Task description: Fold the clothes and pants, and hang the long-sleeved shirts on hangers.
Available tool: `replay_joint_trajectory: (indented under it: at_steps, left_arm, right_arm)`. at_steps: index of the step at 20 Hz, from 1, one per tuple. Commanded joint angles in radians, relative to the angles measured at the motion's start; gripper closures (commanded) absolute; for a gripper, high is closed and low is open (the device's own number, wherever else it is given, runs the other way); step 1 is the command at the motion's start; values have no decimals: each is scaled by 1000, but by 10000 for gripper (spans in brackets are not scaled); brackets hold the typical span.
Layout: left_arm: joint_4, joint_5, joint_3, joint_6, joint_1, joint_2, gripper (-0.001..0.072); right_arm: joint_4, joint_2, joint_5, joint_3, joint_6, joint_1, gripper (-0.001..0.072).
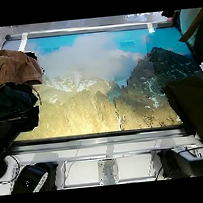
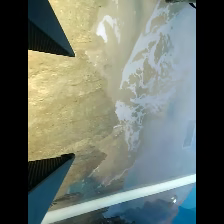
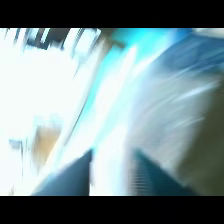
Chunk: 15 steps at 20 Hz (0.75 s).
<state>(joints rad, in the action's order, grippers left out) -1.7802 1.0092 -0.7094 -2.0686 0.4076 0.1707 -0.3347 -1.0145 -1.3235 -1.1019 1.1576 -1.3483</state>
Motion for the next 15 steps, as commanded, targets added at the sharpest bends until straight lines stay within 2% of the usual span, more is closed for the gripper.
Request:
replay_joint_trajectory:
  at_steps: [1, 4, 7, 11, 15]
  left_arm:
    - [-1, 0, 0, 0, 0, -1, 9]
    - [-7, 1, 1, 0, 0, -1, 9]
    - [-6, 1, 1, 0, 0, -1, 10]
    - [0, 1, 2, 0, 0, -1, 9]
    - [1, 1, 2, 0, 0, -1, 9]
  right_arm:
    - [-42, 47, -36, -2, -196, 503, 680]
    - [-272, 47, 7, -24, -201, 854, 678]
    - [-459, 47, 5, -48, -205, 1038, 678]
    - [-459, 47, 7, -54, -205, 1131, 678]
    - [-458, 47, 7, -54, -205, 1136, 678]
